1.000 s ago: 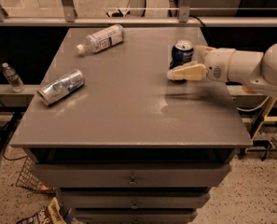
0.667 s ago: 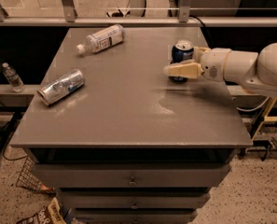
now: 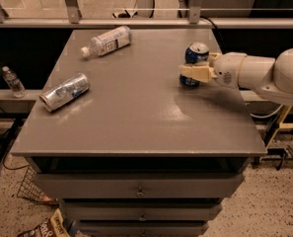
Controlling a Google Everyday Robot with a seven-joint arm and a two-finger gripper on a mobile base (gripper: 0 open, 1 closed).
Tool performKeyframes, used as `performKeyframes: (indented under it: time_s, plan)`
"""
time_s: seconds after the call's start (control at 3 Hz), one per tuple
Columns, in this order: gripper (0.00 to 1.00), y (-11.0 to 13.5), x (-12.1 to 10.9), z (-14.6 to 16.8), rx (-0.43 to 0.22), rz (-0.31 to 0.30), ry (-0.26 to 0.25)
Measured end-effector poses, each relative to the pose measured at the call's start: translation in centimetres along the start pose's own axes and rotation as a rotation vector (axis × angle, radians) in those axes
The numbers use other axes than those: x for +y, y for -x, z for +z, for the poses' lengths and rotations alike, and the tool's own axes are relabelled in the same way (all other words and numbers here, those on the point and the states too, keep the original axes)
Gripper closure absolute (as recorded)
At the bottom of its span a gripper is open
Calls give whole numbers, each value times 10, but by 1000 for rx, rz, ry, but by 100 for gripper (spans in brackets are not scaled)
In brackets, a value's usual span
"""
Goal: Knock pepsi can over
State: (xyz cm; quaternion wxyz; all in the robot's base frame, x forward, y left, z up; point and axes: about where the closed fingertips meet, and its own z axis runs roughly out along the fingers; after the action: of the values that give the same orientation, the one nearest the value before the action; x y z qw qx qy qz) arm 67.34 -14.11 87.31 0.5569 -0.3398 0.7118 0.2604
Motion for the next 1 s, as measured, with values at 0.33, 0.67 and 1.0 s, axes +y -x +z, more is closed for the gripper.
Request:
performKeyframes:
  time_s: [0.33, 0.67, 1.0]
  plan:
    - [87, 14, -9, -22, 29, -88, -11]
    - [100, 42, -16, -38, 113, -262, 22]
    - [100, 54, -16, -37, 253, -473, 102]
